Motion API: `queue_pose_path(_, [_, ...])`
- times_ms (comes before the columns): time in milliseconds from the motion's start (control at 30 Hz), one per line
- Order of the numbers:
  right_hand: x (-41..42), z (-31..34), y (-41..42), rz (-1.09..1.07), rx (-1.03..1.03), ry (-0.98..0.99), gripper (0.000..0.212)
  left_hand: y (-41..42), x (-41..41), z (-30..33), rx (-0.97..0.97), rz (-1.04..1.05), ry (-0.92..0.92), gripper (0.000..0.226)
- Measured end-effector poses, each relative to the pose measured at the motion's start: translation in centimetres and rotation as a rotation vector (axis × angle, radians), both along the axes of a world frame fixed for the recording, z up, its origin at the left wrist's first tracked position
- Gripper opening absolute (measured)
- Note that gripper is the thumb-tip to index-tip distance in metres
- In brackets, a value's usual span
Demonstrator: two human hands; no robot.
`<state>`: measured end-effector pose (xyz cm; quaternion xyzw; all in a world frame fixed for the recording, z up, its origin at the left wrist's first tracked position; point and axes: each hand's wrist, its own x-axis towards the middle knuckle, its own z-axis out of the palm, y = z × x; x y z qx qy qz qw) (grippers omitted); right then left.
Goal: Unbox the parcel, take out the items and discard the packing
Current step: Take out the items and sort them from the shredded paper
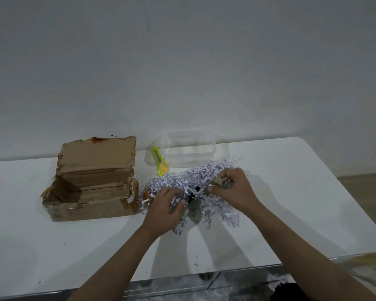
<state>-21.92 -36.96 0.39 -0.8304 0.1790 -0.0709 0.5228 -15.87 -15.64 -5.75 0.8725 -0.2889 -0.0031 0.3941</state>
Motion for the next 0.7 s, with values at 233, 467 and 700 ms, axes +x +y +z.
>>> queue_pose_path(233, [-0.6, 3.5, 0.1, -0.032, -0.617, 0.092, 0.026, 0.1, 0.3, 0.0, 0.025, -0.024, -0.033, 0.042])
queue_pose_path(467, [0.5, 5.4, -1.4, -0.086, 0.040, -0.143, 0.014, 0.2, 0.2, 0.2, 0.043, -0.023, -0.037, 0.051])
queue_pose_path(700, [2.6, 3.6, -7.6, -0.367, 0.060, -0.095, 0.044, 0.1, 0.2, 0.5, 0.044, -0.018, -0.078, 0.038])
